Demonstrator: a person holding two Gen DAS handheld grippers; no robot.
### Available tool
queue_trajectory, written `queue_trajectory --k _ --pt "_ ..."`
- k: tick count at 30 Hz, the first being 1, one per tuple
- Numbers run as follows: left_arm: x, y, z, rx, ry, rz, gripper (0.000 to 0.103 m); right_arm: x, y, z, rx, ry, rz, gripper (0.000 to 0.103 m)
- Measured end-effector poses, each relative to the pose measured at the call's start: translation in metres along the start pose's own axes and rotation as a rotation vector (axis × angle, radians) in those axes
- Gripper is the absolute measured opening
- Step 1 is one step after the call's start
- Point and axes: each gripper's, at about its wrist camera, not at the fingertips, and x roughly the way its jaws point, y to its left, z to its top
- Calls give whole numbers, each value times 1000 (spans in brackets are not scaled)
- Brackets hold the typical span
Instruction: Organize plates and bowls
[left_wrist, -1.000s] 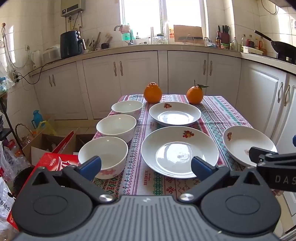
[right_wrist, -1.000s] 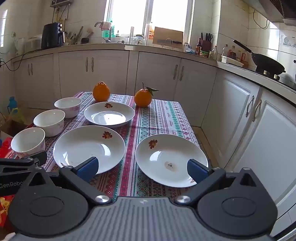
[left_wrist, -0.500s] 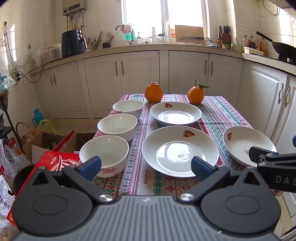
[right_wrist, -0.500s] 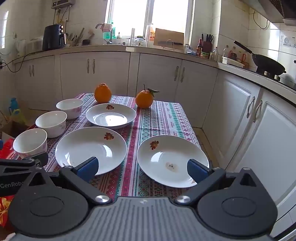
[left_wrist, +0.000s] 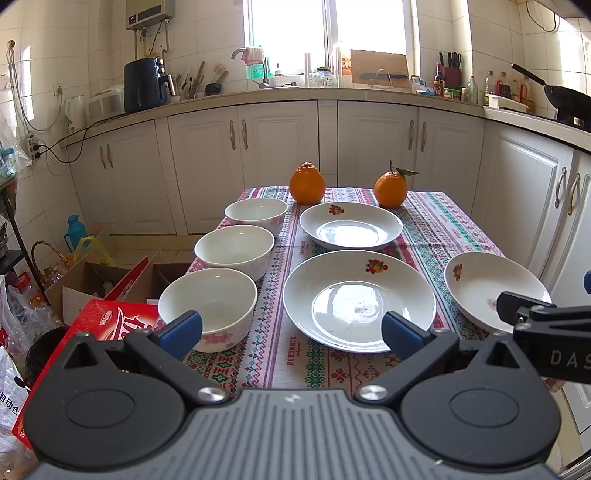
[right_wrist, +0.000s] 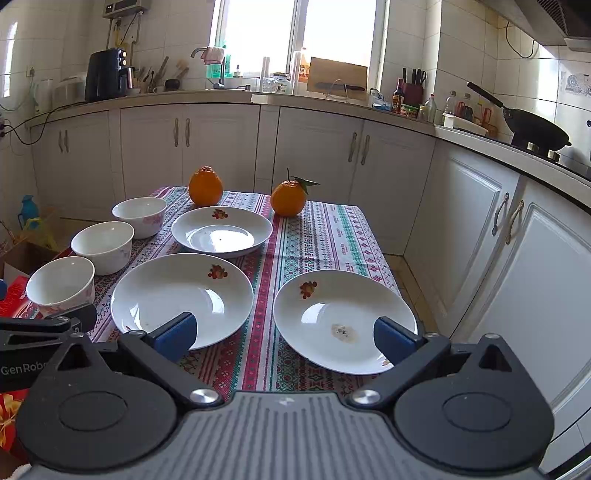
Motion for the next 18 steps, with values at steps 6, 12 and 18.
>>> queue_trajectory --k 6,12,18 --pt "0 1 0 -1 -1 0 102 -3 -1 2 -2 -4 4 103" --pt "0 1 0 -1 -1 -1 102 -3 -1 2 -2 -5 3 103" --pt "0 1 0 1 1 -2 102 -4 0 2 -2 -8 3 103"
